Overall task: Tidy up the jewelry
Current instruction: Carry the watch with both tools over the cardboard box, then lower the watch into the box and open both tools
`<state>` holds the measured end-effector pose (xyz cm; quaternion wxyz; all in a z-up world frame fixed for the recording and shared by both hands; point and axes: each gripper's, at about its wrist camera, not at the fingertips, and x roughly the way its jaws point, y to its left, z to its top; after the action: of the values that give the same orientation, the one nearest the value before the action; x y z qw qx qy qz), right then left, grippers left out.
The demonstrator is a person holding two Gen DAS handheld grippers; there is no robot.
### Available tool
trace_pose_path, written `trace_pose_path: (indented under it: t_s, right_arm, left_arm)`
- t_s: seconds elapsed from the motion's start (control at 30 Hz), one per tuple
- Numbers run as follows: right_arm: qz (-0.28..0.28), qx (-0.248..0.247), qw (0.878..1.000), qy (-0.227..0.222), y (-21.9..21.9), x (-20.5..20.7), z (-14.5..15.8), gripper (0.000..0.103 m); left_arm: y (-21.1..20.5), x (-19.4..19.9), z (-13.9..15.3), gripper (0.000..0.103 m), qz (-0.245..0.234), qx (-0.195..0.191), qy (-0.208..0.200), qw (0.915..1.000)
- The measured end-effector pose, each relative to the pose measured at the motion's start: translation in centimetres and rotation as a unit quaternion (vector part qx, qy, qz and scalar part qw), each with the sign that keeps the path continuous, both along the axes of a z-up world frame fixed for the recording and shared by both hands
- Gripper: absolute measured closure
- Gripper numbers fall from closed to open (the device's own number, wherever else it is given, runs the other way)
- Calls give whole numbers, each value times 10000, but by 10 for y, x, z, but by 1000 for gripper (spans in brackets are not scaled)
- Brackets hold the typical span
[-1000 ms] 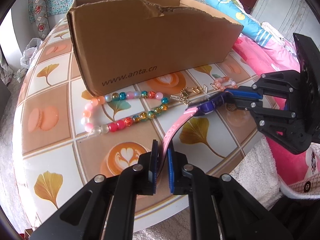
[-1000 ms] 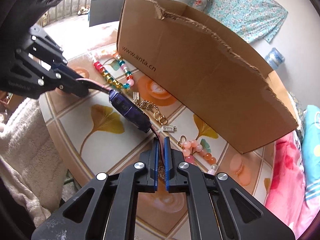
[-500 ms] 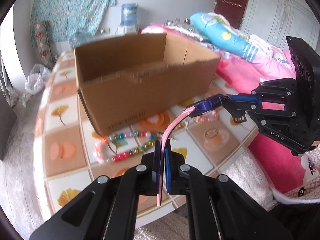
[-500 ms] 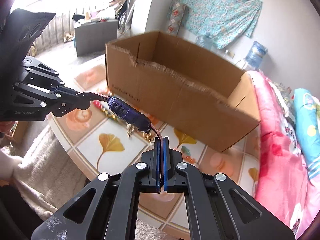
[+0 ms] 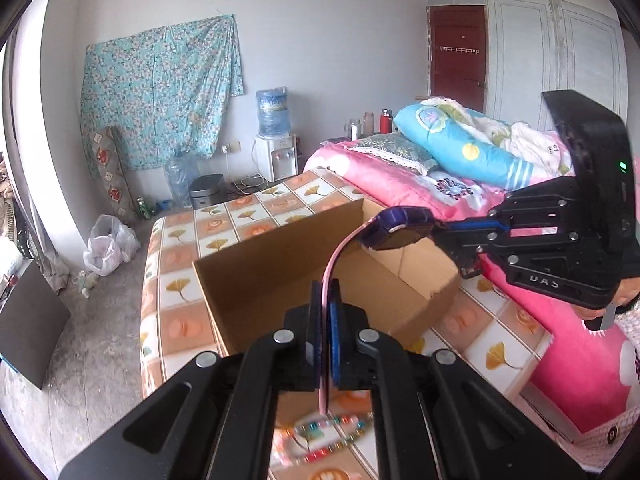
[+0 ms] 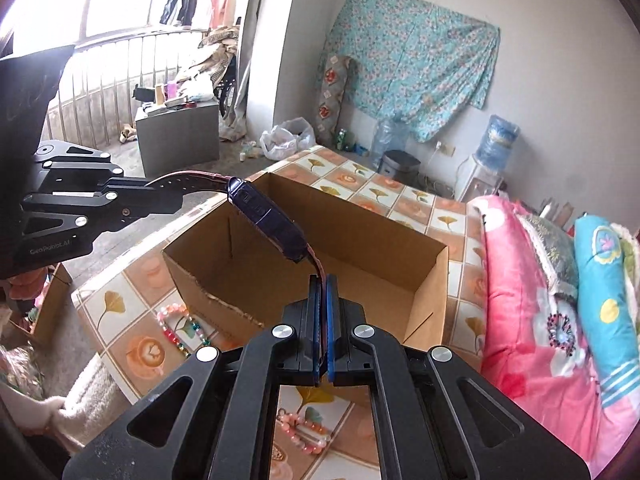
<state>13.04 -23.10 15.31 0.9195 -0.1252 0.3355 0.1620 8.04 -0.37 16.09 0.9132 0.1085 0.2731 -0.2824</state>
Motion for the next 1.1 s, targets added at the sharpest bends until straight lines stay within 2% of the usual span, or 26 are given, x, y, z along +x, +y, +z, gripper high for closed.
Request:
trace_pose_path:
  t_s: [0.13, 0.23, 0.3, 0.4, 0.57, 0.67, 0.7, 0.73, 0.77, 0.83, 0.9, 1.1]
  right_arm:
    - [-141, 411, 9949, 907, -18, 61, -13, 102]
    - [-277, 604, 9818, 1777, -30, 111, -38, 102]
    - [-289, 676, 9712, 2267, -34, 135, -56, 102]
    - [-288, 582, 9553, 2883, -33, 162, -85, 102]
    - [-278, 311, 9390, 3414, -27, 195, -113, 102]
    - [-326, 187, 9395, 3404, -23, 208, -113, 93]
    - [-333, 210, 9389, 3420, -22, 212, -113, 87]
    - [-360, 217, 9407, 3367, -22, 213, -112, 83]
    - [-380, 170, 9439, 3275, -21, 213, -111, 80]
    - [-388, 31, 9512, 3062, -20, 210, -107, 79]
    - [-374, -19, 9543, 2963, -18, 203, -106, 79]
    - [-263, -136, 9572, 2880, -5, 184, -105, 87]
  left_arm:
    - [-15, 44, -2, 100, -62, 196, 300, 9993]
    - [-31, 84, -17, 100, -130, 401, 812, 9958]
    - [-42, 111, -35, 100, -159, 626, 1194, 9907]
    - [-53, 148, -66, 100, -183, 876, 1919, 9773]
    - [-56, 197, -109, 100, -19, 1080, 2917, 9504]
    - [-60, 213, -121, 98, 144, 1381, 3109, 9403]
    - [-62, 216, -123, 96, 195, 1483, 3104, 9388]
    - [-64, 219, -124, 93, 235, 1537, 3067, 9390]
    - [-64, 220, -124, 85, 242, 1531, 3029, 9403]
    - [-62, 220, -122, 78, 268, 1496, 2906, 9447]
    - [-60, 216, -116, 70, 279, 1486, 2644, 9525]
    - [-41, 194, -77, 68, 289, 1091, 1819, 9768]
